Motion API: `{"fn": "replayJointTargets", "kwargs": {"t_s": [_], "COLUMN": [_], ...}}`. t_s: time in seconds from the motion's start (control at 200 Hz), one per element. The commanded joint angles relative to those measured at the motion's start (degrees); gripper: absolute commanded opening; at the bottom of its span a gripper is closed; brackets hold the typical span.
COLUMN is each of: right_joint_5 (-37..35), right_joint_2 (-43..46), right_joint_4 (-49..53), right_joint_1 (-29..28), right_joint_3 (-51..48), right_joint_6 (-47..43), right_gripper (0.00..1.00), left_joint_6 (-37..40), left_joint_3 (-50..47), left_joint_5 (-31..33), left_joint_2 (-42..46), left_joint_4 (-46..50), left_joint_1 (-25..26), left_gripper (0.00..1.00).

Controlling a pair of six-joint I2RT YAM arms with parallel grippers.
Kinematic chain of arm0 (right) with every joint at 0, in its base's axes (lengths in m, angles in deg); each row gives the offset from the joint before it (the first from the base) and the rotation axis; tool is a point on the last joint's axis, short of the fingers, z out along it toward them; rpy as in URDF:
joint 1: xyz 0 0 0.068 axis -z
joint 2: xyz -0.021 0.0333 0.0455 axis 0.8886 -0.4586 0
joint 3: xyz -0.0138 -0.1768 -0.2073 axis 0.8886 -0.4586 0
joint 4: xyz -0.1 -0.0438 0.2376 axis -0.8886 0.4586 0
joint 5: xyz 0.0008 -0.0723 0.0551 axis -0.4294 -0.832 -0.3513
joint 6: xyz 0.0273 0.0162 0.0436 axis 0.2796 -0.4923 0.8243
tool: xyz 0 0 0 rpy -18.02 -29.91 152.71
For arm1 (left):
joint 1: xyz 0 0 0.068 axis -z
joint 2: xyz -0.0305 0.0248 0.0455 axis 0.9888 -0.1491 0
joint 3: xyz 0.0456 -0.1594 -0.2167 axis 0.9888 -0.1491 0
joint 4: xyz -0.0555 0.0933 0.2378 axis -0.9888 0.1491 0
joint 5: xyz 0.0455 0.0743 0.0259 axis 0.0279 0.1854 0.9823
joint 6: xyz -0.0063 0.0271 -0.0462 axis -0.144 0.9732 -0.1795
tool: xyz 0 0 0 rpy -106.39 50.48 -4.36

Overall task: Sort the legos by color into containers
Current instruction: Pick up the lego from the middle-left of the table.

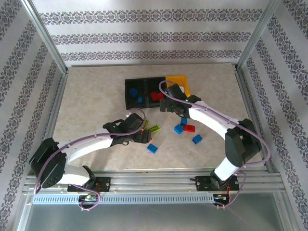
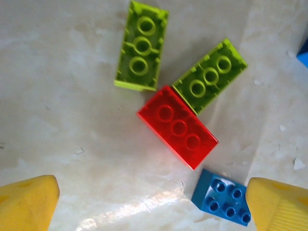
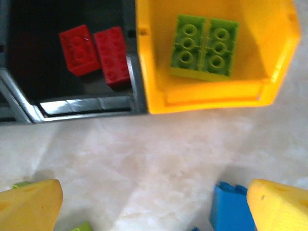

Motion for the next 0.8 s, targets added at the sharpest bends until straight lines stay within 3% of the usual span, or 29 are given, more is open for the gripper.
{"fn": "replayJointTargets", "kwargs": {"t_s": [0.0, 0.255, 0.795], "right_joint_5": [-3.33, -4.70, -4.96], "right_joint_2": [3.82, 10.20, 15.57], "right_joint_4": [0.29, 0.20, -0.59], "right_joint_1": [1.33, 2.32, 3.42], "right_joint_3": [-3.89, -8.98, -13.87], "right_joint_6": [3.41, 3.92, 4.72], "right_gripper": [0.98, 0.98, 0.98], "left_joint_6": [-0.98, -1.05, -3.24], "left_joint_3": [2.55, 6.74, 12.14], "left_joint_5": [2.70, 5.00, 4.42], "left_joint_2": [-2.54, -8.98, -18.21], "left_joint_4": [2.81, 4.44, 5.42], "left_joint_1": [2.61, 6.79, 7.42], "left_gripper": [1.00, 1.00, 1.00]}}
